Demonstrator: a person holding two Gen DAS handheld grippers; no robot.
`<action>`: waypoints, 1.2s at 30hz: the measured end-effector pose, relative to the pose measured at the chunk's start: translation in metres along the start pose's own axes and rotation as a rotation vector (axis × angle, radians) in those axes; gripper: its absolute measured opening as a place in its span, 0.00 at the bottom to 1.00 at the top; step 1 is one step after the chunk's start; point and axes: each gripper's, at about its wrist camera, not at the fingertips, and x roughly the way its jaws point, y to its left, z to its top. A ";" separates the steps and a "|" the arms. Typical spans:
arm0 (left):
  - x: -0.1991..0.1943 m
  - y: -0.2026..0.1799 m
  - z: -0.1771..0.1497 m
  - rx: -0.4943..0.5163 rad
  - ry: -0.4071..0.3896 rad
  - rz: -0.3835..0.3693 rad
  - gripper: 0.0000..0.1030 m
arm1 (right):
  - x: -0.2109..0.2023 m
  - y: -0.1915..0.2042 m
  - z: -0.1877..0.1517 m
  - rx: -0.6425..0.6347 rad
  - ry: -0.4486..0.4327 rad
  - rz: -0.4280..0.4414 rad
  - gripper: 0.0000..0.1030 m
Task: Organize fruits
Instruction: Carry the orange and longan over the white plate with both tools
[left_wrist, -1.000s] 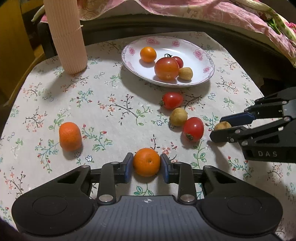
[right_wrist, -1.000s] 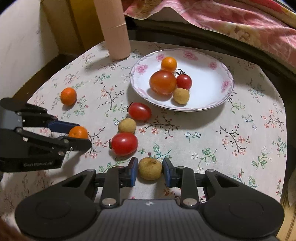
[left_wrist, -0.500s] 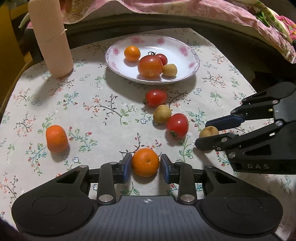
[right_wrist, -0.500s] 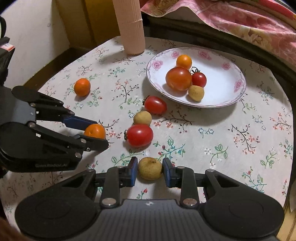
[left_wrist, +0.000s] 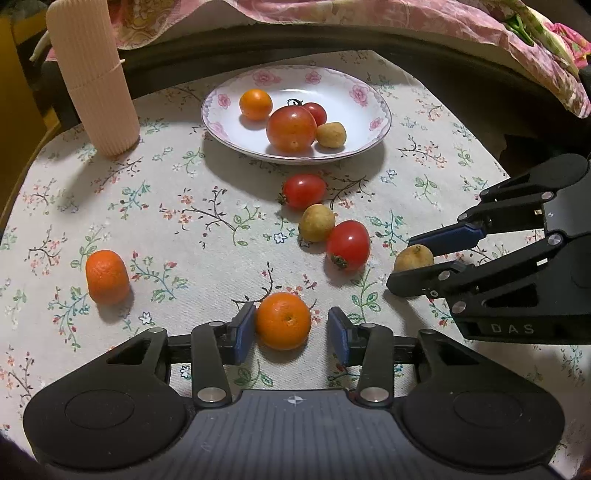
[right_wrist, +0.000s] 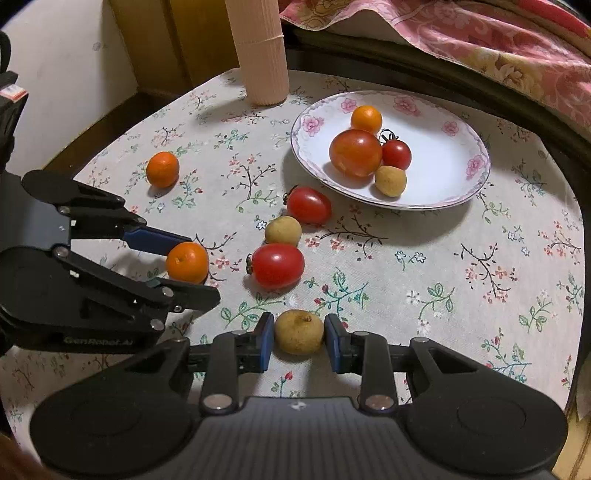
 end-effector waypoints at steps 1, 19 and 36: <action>0.000 0.000 0.000 0.001 0.000 0.006 0.47 | 0.000 0.000 0.000 0.000 0.002 -0.002 0.29; 0.000 -0.002 0.002 0.003 0.015 0.025 0.38 | -0.002 0.003 0.002 -0.012 0.000 -0.021 0.29; 0.000 -0.003 0.001 0.017 0.016 0.020 0.43 | 0.003 0.004 0.001 -0.018 0.012 -0.024 0.29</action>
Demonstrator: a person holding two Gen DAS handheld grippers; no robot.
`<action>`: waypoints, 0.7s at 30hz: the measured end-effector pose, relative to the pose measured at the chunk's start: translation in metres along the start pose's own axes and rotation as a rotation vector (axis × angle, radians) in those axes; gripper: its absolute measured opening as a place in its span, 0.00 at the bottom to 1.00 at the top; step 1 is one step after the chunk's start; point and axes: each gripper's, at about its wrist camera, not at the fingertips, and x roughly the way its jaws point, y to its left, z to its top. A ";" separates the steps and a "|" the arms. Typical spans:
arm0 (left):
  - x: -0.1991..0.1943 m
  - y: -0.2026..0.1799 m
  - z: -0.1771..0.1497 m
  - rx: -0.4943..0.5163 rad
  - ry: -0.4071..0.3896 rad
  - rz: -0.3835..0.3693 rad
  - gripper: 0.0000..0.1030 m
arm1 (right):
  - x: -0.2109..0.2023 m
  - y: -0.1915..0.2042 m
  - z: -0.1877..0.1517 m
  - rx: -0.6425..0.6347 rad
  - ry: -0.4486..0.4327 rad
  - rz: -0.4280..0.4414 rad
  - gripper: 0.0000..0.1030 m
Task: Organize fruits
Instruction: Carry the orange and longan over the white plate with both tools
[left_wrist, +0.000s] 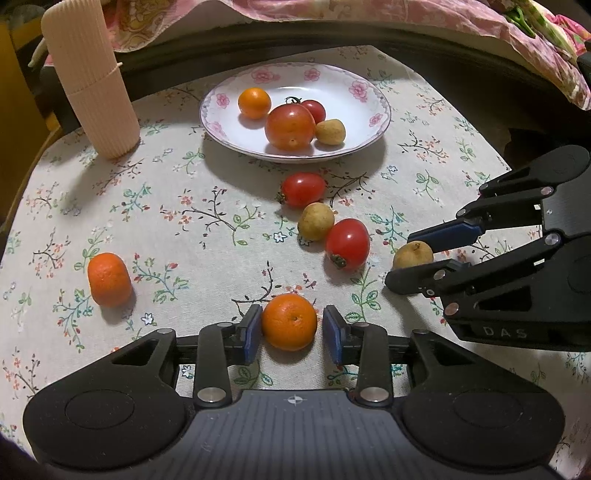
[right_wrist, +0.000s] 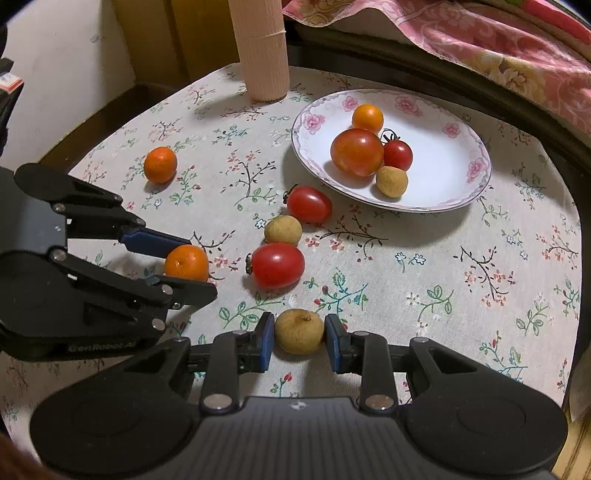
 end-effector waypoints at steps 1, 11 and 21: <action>0.000 0.000 0.000 0.001 0.000 0.001 0.43 | 0.000 0.000 0.000 -0.002 0.000 -0.001 0.29; 0.000 -0.001 0.001 0.009 0.000 0.013 0.38 | -0.002 0.003 0.000 -0.010 -0.006 -0.011 0.29; -0.003 0.000 0.004 0.009 -0.008 0.016 0.38 | -0.006 0.003 0.002 -0.005 -0.021 -0.008 0.29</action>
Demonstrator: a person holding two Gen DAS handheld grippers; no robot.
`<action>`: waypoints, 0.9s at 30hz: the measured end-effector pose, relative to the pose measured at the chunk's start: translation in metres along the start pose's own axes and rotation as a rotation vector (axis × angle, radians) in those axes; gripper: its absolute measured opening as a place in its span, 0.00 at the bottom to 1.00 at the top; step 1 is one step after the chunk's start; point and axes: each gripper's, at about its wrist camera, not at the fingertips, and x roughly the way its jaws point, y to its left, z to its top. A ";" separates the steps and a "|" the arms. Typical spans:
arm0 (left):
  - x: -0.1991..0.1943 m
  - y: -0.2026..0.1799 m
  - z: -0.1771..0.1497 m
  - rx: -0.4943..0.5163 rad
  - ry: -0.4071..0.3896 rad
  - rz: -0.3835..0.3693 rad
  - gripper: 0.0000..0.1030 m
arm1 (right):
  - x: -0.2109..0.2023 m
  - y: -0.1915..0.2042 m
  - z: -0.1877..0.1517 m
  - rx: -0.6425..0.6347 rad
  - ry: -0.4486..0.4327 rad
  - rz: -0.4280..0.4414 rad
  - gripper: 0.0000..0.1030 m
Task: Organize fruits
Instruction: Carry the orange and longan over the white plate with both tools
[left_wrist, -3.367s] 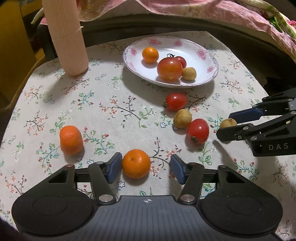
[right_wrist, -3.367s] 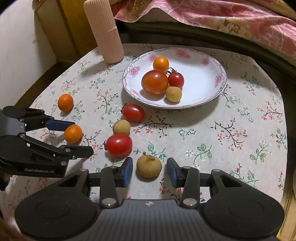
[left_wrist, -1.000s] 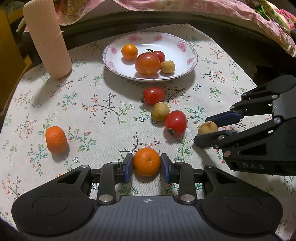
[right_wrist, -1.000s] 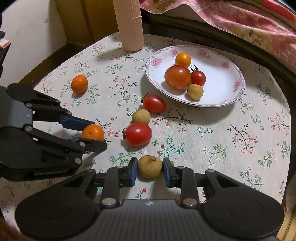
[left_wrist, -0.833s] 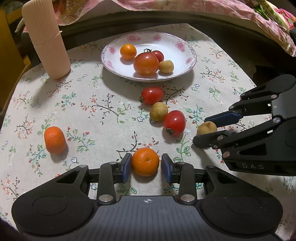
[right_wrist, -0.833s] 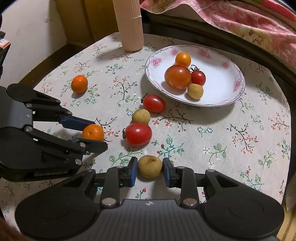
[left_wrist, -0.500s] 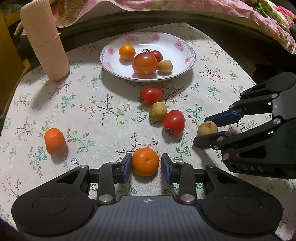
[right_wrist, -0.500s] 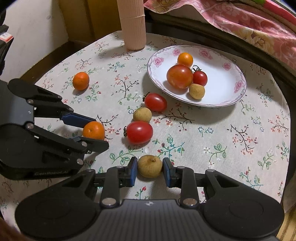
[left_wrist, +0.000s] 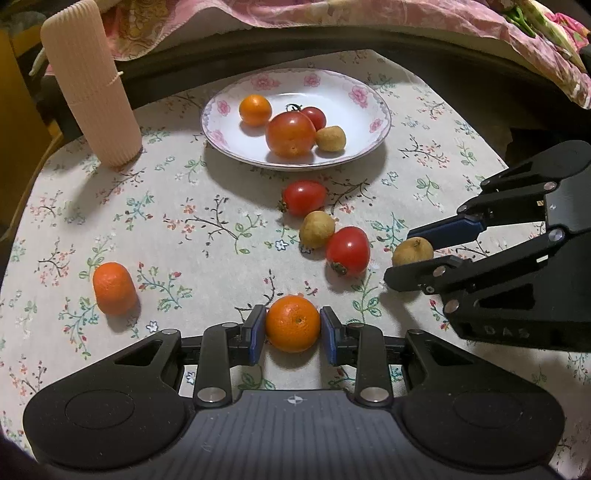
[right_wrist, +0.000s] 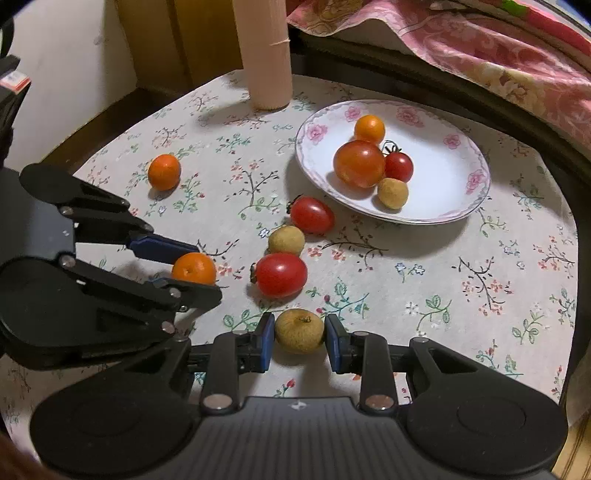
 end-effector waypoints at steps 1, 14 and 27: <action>0.000 0.001 0.001 -0.004 -0.001 0.000 0.38 | 0.000 -0.001 0.000 0.004 -0.002 -0.001 0.29; -0.009 0.000 0.016 -0.011 -0.042 0.011 0.38 | -0.008 -0.009 0.012 0.038 -0.042 -0.012 0.29; -0.020 -0.002 0.031 -0.020 -0.093 0.023 0.38 | -0.020 -0.012 0.027 0.058 -0.098 -0.022 0.29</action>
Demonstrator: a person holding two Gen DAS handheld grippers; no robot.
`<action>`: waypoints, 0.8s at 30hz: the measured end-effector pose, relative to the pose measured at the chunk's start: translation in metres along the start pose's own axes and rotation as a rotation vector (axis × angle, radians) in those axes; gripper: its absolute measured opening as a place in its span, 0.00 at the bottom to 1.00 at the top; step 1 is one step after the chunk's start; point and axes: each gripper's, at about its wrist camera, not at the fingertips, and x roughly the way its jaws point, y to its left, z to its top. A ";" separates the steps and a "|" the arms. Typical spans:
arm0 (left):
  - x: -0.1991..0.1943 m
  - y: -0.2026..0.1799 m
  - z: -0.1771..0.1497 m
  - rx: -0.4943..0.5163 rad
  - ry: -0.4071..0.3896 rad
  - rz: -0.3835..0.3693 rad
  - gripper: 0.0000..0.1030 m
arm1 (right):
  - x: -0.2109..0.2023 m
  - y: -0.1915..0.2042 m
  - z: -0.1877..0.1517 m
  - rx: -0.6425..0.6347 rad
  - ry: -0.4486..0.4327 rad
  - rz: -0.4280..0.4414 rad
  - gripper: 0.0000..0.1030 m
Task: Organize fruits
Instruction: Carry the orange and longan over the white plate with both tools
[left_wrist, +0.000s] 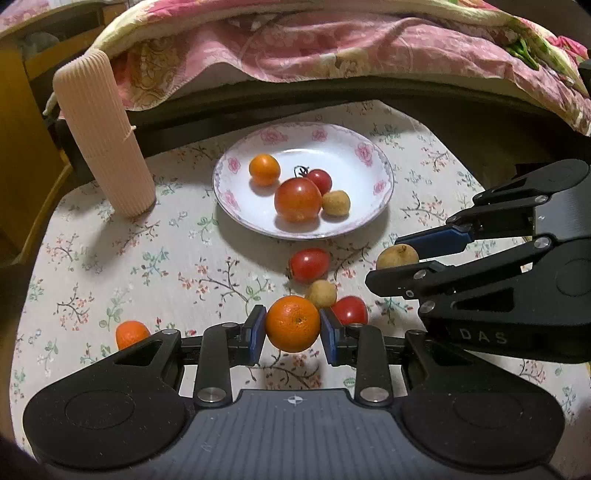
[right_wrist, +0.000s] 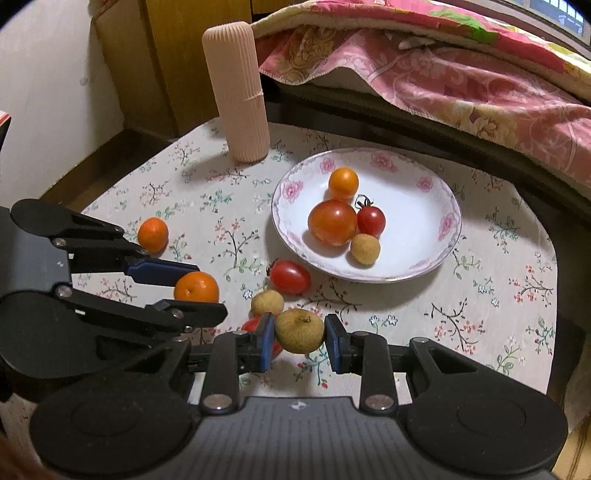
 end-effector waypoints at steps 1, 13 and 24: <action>0.000 0.001 0.001 -0.004 -0.003 -0.001 0.38 | -0.001 0.000 0.002 0.002 -0.005 -0.002 0.29; 0.003 0.004 0.033 -0.028 -0.051 0.024 0.36 | -0.007 -0.016 0.022 0.061 -0.060 -0.033 0.29; 0.023 0.009 0.063 -0.040 -0.076 0.038 0.36 | 0.002 -0.037 0.051 0.092 -0.094 -0.068 0.29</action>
